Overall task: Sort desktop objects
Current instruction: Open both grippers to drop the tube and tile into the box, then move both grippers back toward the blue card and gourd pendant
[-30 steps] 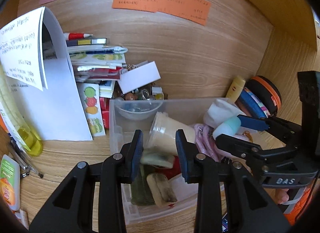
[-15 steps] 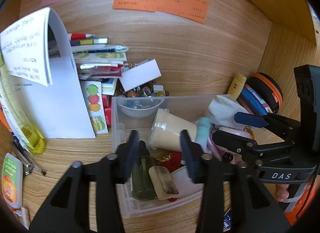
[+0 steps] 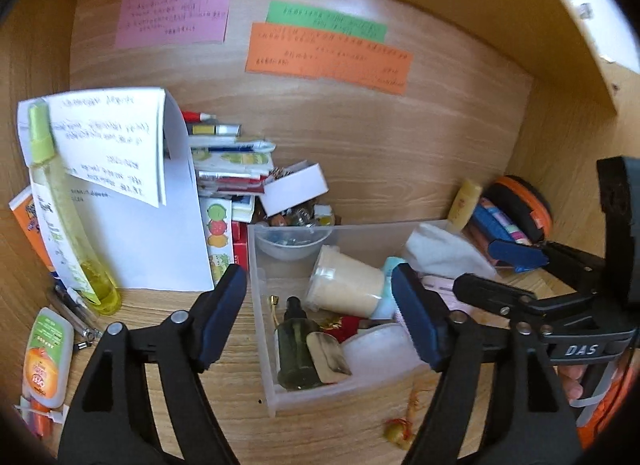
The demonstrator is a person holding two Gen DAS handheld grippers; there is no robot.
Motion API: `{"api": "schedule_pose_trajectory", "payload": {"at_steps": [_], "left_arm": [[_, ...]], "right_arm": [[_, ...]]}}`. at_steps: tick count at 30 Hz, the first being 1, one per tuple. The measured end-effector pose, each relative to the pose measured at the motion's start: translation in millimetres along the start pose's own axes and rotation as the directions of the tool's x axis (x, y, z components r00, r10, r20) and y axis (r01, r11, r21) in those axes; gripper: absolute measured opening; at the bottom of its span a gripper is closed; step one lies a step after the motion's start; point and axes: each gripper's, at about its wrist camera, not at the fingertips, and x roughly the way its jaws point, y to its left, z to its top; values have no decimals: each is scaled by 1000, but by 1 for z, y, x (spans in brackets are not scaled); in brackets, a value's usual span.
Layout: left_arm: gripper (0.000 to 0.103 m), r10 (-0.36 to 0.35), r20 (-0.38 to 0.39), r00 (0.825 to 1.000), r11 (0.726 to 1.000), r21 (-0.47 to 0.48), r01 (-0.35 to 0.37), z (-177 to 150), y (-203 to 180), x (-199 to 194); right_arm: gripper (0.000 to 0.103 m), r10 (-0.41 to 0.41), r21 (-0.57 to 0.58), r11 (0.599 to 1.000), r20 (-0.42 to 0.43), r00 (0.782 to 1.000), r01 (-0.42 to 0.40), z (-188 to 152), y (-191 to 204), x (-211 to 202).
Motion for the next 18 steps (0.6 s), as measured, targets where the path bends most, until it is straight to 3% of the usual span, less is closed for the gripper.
{"api": "schedule_pose_trajectory", "payload": {"at_steps": [5, 18], "left_arm": [[96, 28, 50, 998, 999, 27, -30, -6, -6, -23], [98, 66, -14, 998, 997, -46, -67, -36, 7, -35]], "right_arm": [[82, 3, -7, 1000, -16, 1000, -4, -11, 5, -9], [82, 5, 39, 999, -83, 997, -2, -52, 1, -22]]}}
